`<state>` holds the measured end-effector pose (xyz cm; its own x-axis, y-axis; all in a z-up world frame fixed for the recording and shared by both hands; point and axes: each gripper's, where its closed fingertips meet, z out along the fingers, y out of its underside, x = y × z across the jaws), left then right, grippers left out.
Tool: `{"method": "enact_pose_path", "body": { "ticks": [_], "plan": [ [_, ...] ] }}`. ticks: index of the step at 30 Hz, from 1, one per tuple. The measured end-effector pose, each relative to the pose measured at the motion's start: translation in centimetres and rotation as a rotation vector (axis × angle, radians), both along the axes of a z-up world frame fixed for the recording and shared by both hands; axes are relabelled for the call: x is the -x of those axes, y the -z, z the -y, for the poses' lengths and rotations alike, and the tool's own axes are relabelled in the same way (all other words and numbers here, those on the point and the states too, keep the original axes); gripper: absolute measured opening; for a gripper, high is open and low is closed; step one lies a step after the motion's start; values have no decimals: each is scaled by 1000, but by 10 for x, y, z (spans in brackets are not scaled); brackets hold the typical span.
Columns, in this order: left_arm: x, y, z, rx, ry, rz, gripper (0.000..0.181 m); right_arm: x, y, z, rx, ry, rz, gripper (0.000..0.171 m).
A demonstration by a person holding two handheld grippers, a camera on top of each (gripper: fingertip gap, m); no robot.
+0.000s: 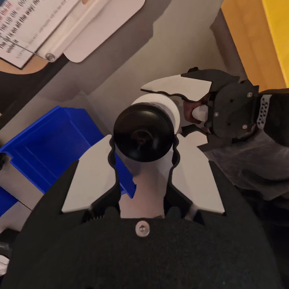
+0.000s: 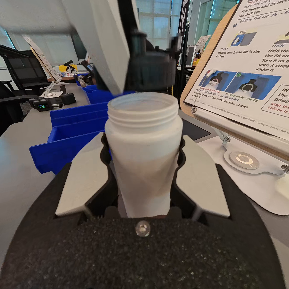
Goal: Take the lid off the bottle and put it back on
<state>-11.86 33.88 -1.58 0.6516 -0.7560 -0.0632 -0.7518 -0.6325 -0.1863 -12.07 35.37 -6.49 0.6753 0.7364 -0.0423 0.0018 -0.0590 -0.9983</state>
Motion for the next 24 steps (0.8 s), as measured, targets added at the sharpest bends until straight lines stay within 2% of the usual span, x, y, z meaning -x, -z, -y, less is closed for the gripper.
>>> {"method": "enact_pose_path", "body": {
  "ticks": [8,17,24],
  "plan": [
    [-10,8,4,58,-36,6,71,1,0,-1,0,-1,3,85],
    [-10,12,4,14,-8,-42,71,1,0,-1,7,4,4,85],
    [-5,14,3,-34,213,-83,71,3,0,0,1,7,20,85]
  ]
}}
